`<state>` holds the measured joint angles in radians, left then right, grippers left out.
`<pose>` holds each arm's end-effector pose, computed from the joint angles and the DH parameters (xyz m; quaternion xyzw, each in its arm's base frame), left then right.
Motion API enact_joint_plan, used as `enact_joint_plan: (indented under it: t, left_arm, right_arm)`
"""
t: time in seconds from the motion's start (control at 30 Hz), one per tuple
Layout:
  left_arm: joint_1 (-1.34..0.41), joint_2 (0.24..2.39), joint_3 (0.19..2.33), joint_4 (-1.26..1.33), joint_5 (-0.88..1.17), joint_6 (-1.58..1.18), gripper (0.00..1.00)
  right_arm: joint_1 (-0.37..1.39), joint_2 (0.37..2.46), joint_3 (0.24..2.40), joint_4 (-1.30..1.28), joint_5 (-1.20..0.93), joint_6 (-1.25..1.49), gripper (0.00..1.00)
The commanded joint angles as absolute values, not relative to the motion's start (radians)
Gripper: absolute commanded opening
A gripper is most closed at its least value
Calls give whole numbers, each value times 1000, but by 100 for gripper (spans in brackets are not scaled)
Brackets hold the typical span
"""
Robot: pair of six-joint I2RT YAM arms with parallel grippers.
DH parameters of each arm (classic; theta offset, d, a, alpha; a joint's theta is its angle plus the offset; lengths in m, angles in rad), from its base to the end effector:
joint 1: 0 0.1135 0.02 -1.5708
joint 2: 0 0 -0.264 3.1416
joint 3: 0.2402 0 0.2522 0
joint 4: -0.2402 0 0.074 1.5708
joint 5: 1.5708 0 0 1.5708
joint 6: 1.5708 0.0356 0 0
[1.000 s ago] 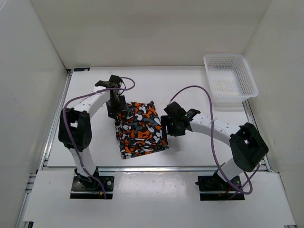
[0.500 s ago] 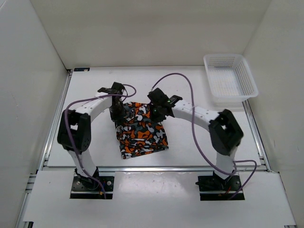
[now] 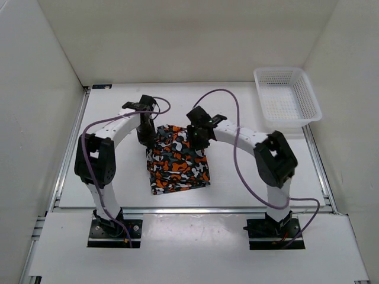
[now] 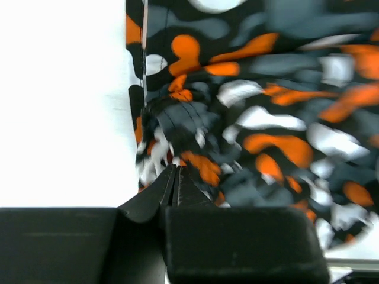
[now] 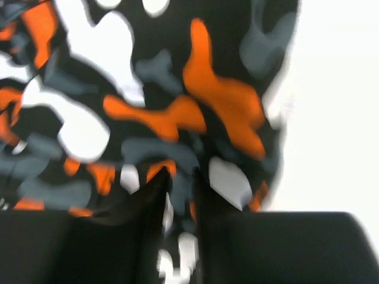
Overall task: Fold and stack the shorts
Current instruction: Fold the shorts
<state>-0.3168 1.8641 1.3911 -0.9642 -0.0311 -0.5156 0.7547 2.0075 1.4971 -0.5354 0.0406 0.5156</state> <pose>0.3389 -0.1100 0.1994 -0.1000 0.9926 -0.0128 0.0673 0.3140 0.2933 0.1906 -0.1099 0.9593 0.1381 0.2205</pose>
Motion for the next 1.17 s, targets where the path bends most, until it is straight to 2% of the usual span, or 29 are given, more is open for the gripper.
enact_joint_plan:
  t: [0.0, 0.03, 0.17, 0.23, 0.37, 0.47, 0.6, 0.67, 0.7, 0.73, 0.77, 0.8, 0.83, 0.87, 0.97, 1.13]
  left_arm:
    - [-321, 1711, 1501, -1025, -80, -493, 13]
    - [-321, 1697, 1517, -1051, -80, -492, 15]
    - [-321, 1638, 1586, -1092, -71, -492, 18]
    - [-321, 1592, 1600, -1103, -61, -492, 21]
    - [-321, 1493, 1548, -1103, -43, -492, 25]
    - [-321, 1396, 1421, -1086, -11, -531, 25]
    - [-321, 1220, 1237, -1031, -11, -594, 23]
    - [-321, 1083, 1155, -1011, -95, -650, 25]
    - [-321, 1033, 1137, -1011, -119, -669, 31]
    - [-331, 932, 1123, -999, -138, -681, 56]
    - [-331, 883, 1114, -999, -159, -701, 70]
    - [-331, 835, 1102, -999, -204, -712, 83]
    - [-331, 752, 1101, -999, -227, -712, 95]
    - [-331, 718, 1101, -999, -244, -722, 100]
    - [-331, 638, 1112, -1018, -297, -723, 100]
    - [-331, 667, 1134, -1072, -321, -723, 100]
  right_arm:
    - [758, 1768, 1486, -543, 90, 494, 39]
    - [758, 1737, 1473, -554, 101, 494, 52]
    - [749, 1581, 1437, -600, 167, 494, 71]
    - [739, 1479, 1391, -614, 219, 494, 75]
    - [675, 1292, 1284, -660, 339, 494, 76]
    - [615, 1158, 1217, -719, 396, 494, 78]
    - [520, 1063, 1177, -816, 407, 474, 84]
    - [456, 1051, 1166, -879, 417, 486, 92]
    - [431, 1051, 1142, -894, 417, 486, 92]
    - [385, 1042, 1131, -903, 405, 497, 95]
    - [364, 1042, 1118, -904, 384, 497, 100]
    - [344, 1028, 1108, -904, 374, 497, 100]
    - [309, 1016, 1097, -904, 365, 508, 100]
    - [293, 1015, 1083, -904, 356, 508, 100]
    - [242, 1006, 1083, -904, 341, 508, 100]
    - [209, 997, 1074, -904, 322, 508, 100]
